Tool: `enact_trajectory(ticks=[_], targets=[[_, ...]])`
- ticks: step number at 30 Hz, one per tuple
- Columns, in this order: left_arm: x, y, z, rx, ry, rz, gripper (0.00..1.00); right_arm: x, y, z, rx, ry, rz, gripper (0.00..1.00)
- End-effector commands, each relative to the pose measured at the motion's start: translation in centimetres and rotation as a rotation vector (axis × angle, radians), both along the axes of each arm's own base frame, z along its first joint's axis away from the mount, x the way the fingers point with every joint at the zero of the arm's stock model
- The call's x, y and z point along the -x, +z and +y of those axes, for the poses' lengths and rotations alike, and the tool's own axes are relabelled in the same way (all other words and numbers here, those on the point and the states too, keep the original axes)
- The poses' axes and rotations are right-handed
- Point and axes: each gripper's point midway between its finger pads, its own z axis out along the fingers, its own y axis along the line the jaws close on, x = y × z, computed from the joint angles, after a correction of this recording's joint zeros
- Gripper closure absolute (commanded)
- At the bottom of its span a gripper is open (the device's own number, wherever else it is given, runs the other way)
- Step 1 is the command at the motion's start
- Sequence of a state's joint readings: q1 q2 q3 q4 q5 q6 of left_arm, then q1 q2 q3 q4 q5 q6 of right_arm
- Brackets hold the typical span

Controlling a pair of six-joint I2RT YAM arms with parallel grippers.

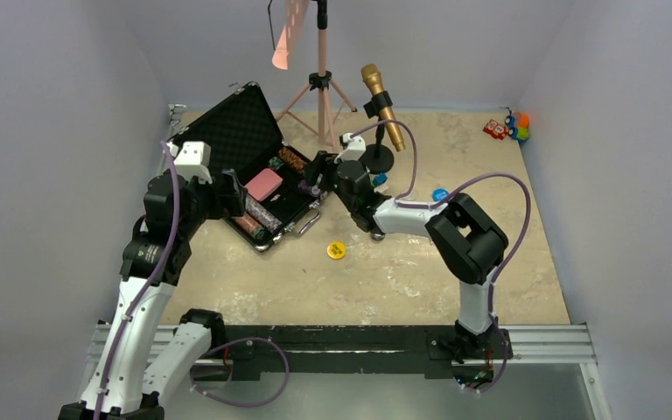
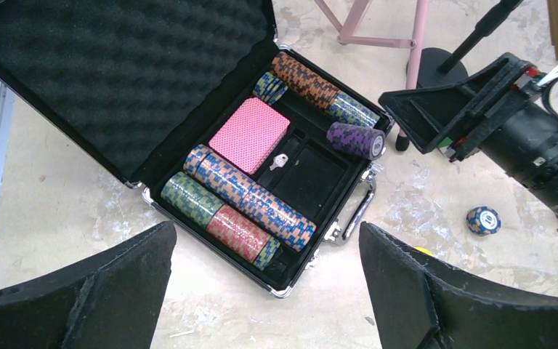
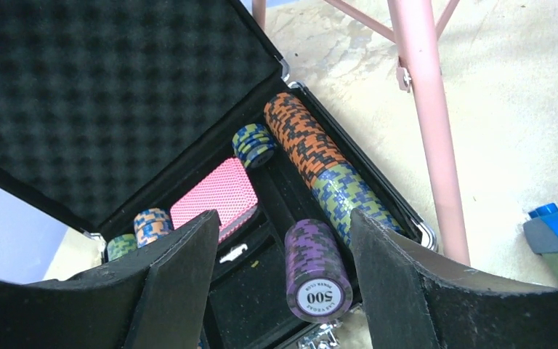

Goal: Pack up texas hold em set

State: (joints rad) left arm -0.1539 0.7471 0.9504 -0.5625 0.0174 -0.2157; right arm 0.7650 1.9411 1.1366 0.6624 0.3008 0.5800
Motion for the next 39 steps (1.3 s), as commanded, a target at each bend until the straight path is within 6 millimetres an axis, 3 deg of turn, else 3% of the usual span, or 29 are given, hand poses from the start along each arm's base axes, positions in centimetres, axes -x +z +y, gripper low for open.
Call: enact_trajectory(ticks=[1, 8, 15, 21, 31, 39], targets=[[-0.8, 0.0, 0.7, -0.042, 0.029, -0.025, 0.01, 0.4, 1.8, -0.4, 0.044, 0.007, 0.002, 0.29], [-0.9, 0.0, 0.8, -0.042, 0.034, -0.026, 0.01, 2.2, 1.8, 1.0, 0.002, 0.147, 0.123, 0.26], [-0.7, 0.2, 0.2, -0.015, 0.012, -0.030, 0.01, 2.0, 1.9, 2.1, -0.011, 0.213, 0.196, 0.26], [-0.8, -0.1, -0.2, -0.008, -0.006, -0.017, 0.01, 1.4, 0.2, 2.0, -0.015, 0.170, 0.235, 0.29], [-0.9, -0.1, -0.1, -0.012, -0.001, -0.016, 0.01, 1.9, -1.3, -1.1, -0.025, 0.014, 0.265, 0.30], [-0.9, 0.0, 0.0, -0.017, 0.002, -0.020, 0.01, 3.5, -1.8, 0.0, -0.083, 0.088, 0.304, 0.32]])
